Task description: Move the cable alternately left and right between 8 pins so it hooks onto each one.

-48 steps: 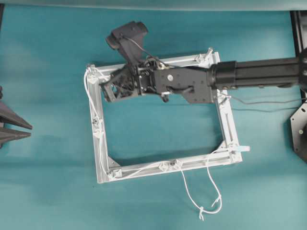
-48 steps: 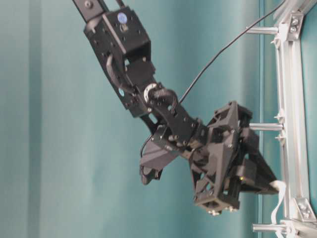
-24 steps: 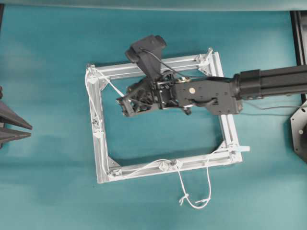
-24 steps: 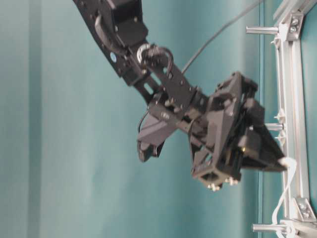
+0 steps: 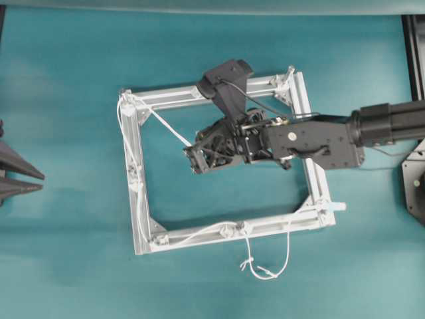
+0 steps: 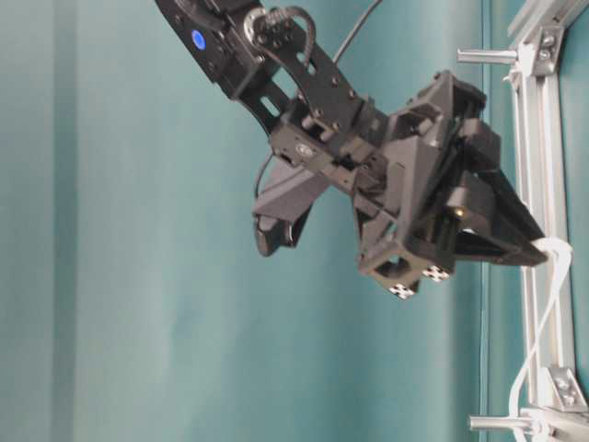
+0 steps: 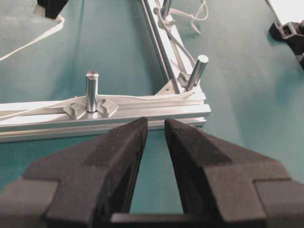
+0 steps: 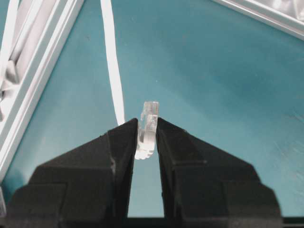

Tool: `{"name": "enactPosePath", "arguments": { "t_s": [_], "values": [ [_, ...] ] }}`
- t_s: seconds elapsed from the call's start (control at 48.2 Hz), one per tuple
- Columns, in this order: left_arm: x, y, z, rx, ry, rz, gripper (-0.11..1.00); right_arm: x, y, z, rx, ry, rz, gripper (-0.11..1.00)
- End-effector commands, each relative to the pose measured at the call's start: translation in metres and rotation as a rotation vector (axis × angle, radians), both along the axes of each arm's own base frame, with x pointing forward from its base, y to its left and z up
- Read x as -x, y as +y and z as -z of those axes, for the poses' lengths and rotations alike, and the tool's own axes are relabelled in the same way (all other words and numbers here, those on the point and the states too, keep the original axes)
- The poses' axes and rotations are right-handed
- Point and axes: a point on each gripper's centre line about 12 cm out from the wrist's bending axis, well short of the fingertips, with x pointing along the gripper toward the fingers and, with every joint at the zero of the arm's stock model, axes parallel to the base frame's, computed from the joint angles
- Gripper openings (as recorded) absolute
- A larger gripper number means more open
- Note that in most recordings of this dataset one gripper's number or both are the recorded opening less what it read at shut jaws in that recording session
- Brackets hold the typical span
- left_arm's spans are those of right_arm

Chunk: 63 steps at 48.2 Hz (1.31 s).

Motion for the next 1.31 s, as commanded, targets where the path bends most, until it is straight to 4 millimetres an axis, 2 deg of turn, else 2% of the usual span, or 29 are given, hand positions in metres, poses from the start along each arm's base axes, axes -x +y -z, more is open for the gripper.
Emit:
{"name": "enactPosePath", "arguments": {
  "t_s": [0.0, 0.788, 0.954, 1.141, 1.286],
  "values": [
    [-0.001, 0.000, -0.004, -0.005, -0.008, 0.001, 0.36, -0.001, 0.004, -0.023, 0.004, -0.062, -0.017, 0.15],
    [-0.001, 0.000, -0.004, -0.005, -0.008, 0.001, 0.36, -0.012, 0.020, -0.030, -0.022, -0.248, -0.171, 0.15],
    [-0.001, 0.000, -0.005, -0.005, -0.010, 0.001, 0.36, -0.009, 0.016, -0.023, -0.012, -0.232, -0.178, 0.15],
    [-0.001, 0.000, -0.005, -0.005, -0.010, 0.002, 0.36, -0.014, 0.009, -0.027, 0.027, -0.275, -0.229, 0.15],
    [-0.001, 0.000, -0.004, -0.005, -0.008, 0.001, 0.36, -0.018, 0.012, -0.034, 0.049, -0.324, -0.283, 0.15]
  ]
}}
